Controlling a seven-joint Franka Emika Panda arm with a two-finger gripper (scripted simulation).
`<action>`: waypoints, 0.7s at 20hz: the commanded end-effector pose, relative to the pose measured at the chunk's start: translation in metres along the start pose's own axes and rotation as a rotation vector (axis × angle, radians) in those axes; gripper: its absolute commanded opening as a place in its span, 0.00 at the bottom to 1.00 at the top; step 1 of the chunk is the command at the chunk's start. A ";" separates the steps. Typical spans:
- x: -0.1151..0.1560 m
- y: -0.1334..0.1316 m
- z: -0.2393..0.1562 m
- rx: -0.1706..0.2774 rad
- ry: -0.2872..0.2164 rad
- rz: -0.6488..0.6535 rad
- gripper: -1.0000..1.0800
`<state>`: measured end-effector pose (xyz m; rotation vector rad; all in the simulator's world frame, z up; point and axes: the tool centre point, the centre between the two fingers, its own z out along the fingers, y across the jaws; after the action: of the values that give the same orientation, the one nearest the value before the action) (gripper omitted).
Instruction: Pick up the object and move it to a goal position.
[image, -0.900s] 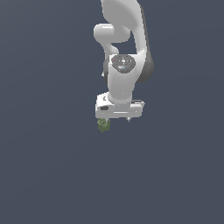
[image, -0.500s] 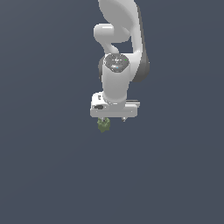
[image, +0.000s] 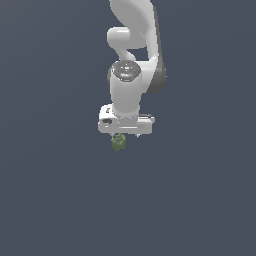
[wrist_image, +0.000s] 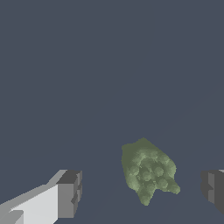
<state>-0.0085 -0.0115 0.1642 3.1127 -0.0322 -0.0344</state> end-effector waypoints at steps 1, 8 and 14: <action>0.000 0.001 0.000 0.000 0.000 0.012 0.96; -0.003 0.002 0.004 0.003 0.000 0.096 0.96; -0.007 0.005 0.008 0.008 0.001 0.222 0.96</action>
<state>-0.0144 -0.0162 0.1574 3.1009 -0.3230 -0.0286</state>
